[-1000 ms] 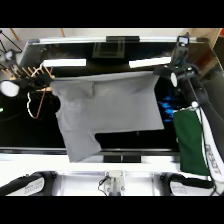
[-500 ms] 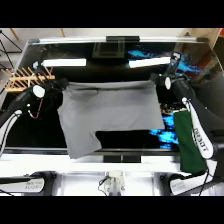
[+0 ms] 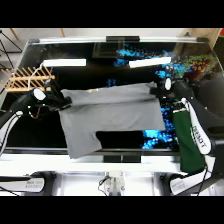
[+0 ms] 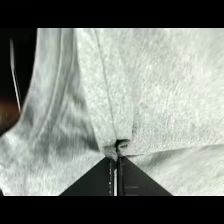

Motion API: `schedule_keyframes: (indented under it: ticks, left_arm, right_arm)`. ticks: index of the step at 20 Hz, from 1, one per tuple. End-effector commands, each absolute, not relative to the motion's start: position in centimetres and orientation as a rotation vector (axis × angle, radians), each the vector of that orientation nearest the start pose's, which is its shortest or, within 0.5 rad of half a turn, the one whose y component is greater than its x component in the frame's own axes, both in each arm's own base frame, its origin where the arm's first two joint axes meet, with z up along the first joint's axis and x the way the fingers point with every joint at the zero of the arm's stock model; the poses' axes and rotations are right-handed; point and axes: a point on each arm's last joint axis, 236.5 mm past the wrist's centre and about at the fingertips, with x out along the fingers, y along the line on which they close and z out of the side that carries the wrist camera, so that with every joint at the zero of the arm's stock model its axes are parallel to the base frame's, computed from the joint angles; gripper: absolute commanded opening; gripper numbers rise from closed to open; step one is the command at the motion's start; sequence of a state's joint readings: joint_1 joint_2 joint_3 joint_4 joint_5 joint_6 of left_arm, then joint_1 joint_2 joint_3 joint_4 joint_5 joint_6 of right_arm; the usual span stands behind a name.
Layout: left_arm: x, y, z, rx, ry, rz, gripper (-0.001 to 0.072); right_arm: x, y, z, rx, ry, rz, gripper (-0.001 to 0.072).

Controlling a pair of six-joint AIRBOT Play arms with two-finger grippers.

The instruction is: Fold the shirts.

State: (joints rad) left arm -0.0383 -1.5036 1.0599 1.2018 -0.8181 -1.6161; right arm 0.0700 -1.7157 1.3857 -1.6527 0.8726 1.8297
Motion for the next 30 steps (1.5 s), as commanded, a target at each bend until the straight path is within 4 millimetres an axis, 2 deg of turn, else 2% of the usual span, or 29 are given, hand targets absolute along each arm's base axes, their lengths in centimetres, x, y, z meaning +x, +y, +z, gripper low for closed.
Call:
schedule_keyframes:
  ticks: [1,2,3,4,5,7,9,10,12,14,15,17,21,24,26,27,28,29,30]
  left_arm:
    - [41.0,-7.9,-8.9,-0.412,1.32,-0.074,0.0132]
    - [40.9,-7.7,-8.4,-0.417,1.333,-0.076,0.0341]
    - [40.7,-7.3,-7.5,-0.423,1.351,-0.079,0.0512]
    - [40.4,-6.7,-6.4,-0.419,1.372,-0.092,0.054]
    - [39.7,-6.1,-5.0,-0.394,1.394,-0.124,0.0543]
    - [37.3,-4.8,-2.4,-0.368,1.446,-0.168,0.0545]
    - [33.0,-4.2,-1.7,-0.354,1.522,-0.205,0.0546]
    - [30.7,-4.1,-2.2,-0.362,1.551,-0.205,0.0546]
    - [26.0,-4.4,-4.8,-0.407,1.591,-0.175,0.0545]
    - [22.2,-5.2,-7.4,-0.455,1.628,-0.158,0.0545]
    - [21.0,-5.7,-8.4,-0.48,1.639,-0.153,0.0545]
    - [19.9,-6.8,-10.0,-0.551,1.641,-0.143,0.0545]
    - [22.2,-7.8,-11.0,-0.677,1.516,-0.107,0.0545]
    - [23.7,-8.3,-10.9,-0.688,1.453,-0.103,0.0532]
    - [23.6,-9.0,-11.4,-0.671,1.469,-0.117,0.0469]
    - [23.3,-9.6,-11.7,-0.674,1.49,-0.126,0.0463]
    - [23.1,-10.0,-12.0,-0.675,1.508,-0.133,0.0403]
    - [22.8,-10.3,-12.3,-0.671,1.523,-0.138,0.0279]
    - [22.9,-10.3,-12.3,-0.668,1.525,-0.139,0.0106]
  right_arm:
    - [48.4,2.3,-8.4,0.113,1.25,-0.11,0.0278]
    - [48.0,2.1,-7.5,0.083,1.251,-0.101,0.0471]
    - [47.5,1.8,-6.1,0.027,1.253,-0.075,0.0501]
    - [46.7,1.0,-4.7,-0.032,1.259,-0.069,0.0501]
    - [45.7,0.0,-3.3,-0.084,1.278,-0.071,0.0501]
    - [42.1,-2.2,-1.6,-0.11,1.387,-0.047,0.0501]
    - [38.2,-3.7,-1.5,-0.009,1.523,-0.007,0.0501]
    - [36.7,-4.1,-1.6,0.056,1.571,0.012,0.0501]
    - [34.9,-4.2,-2.0,0.194,1.622,0.047,0.0501]
    - [34.2,-3.2,-2.4,0.294,1.638,0.094,0.0501]
    - [34.2,-2.7,-2.4,0.313,1.636,0.112,0.0501]
    - [34.6,-1.7,-2.5,0.314,1.623,0.134,0.0501]
    - [35.8,0.2,-2.6,0.263,1.585,0.166,0.0501]
    - [36.6,1.0,-2.7,0.249,1.556,0.173,0.0501]
    - [36.3,1.2,-3.3,0.266,1.562,0.172,0.0501]
    - [35.7,1.2,-4.0,0.269,1.584,0.171,0.0502]
    - [35.0,1.5,-4.6,0.283,1.606,0.175,0.0501]
    - [34.3,1.8,-5.3,0.286,1.625,0.18,0.0502]
    - [34.0,1.9,-6.0,0.283,1.631,0.179,0.0502]
